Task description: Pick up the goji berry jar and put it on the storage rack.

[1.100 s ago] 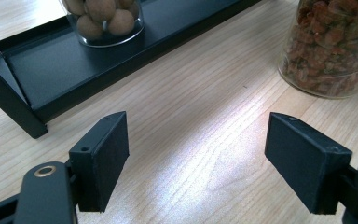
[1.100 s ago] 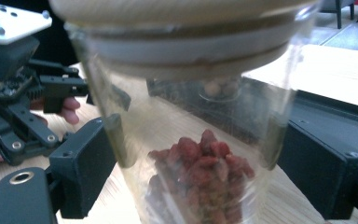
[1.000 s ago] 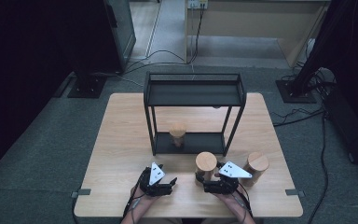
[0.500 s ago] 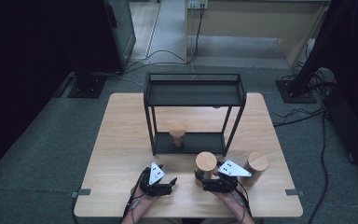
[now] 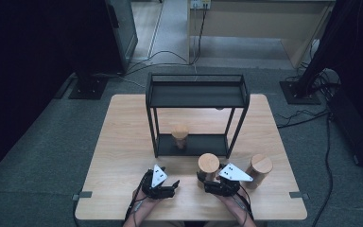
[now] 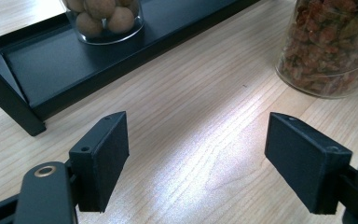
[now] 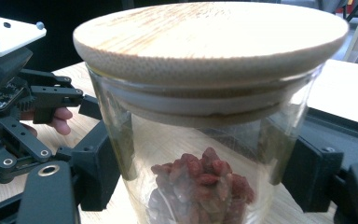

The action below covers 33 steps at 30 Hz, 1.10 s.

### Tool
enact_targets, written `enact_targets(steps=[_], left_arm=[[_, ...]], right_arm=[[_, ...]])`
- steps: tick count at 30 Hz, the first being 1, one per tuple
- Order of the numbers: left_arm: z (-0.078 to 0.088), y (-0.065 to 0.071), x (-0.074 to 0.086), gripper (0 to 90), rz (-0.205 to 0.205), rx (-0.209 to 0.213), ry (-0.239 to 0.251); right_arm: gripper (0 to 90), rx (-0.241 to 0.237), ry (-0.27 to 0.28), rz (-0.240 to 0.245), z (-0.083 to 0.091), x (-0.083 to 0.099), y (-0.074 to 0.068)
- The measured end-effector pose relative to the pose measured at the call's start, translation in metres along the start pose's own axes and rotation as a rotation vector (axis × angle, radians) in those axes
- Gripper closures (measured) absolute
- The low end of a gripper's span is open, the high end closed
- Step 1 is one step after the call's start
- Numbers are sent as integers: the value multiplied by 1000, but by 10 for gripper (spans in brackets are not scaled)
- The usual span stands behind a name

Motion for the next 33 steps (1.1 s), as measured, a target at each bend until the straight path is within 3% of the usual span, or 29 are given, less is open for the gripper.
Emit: enact_targets(steps=[7, 33], left_arm=[[-1, 0, 0, 217, -4, 2, -6], [-2, 1, -1, 217, -6, -6, -19]], right_arm=[[242, -13, -10, -33, 0, -2, 1], [245, 11, 2, -1, 2, -16, -5]])
Point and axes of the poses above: each handheld gripper's, and its own axes: z roughly backward along the jaws, x roughly out of its underside, y roughly to its right, the point moved 10 cm from there along -z, roughly forward along the jaws, and after that the axes turned 11 degrees about x, right-handed, at the moved point
